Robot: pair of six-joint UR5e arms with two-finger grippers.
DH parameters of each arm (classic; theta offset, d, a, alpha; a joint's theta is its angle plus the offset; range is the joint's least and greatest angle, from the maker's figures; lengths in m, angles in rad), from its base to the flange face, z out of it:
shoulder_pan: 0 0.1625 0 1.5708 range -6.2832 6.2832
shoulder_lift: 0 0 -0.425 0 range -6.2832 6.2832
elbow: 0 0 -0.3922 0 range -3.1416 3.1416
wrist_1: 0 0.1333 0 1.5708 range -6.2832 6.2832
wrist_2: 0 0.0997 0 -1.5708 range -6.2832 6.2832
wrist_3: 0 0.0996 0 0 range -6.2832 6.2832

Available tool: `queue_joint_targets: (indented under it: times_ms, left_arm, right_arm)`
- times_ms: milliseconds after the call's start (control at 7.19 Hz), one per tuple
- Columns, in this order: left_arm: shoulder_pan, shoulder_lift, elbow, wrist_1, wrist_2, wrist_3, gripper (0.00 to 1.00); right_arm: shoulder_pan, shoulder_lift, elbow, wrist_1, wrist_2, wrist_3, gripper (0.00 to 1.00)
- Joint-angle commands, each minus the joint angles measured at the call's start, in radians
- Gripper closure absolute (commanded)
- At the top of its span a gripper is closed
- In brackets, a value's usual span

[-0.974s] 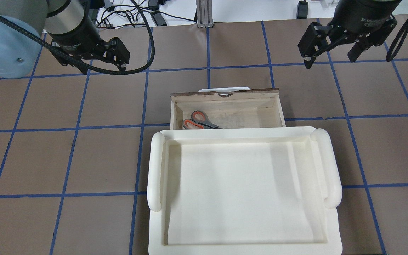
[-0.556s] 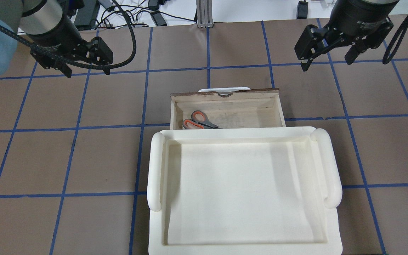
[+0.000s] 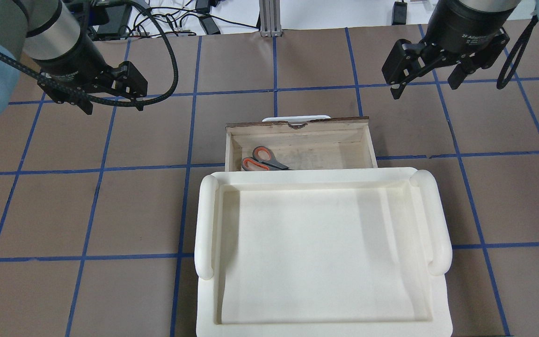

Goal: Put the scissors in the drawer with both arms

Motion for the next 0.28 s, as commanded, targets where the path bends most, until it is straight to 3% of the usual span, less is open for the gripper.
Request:
queue_joint_targets:
  times_ms: [0,139]
  left_arm:
    - [0.0,0.004,-0.006,0.001,-0.001,0.0,0.0]
    - [-0.002,0.007,-0.008,-0.004,0.002,0.0,0.0]
  right_arm:
    - [0.0,0.0,0.003,0.0,-0.002,0.0,0.0]
    - [0.0,0.0,0.003,0.0,-0.002,0.0,0.0]
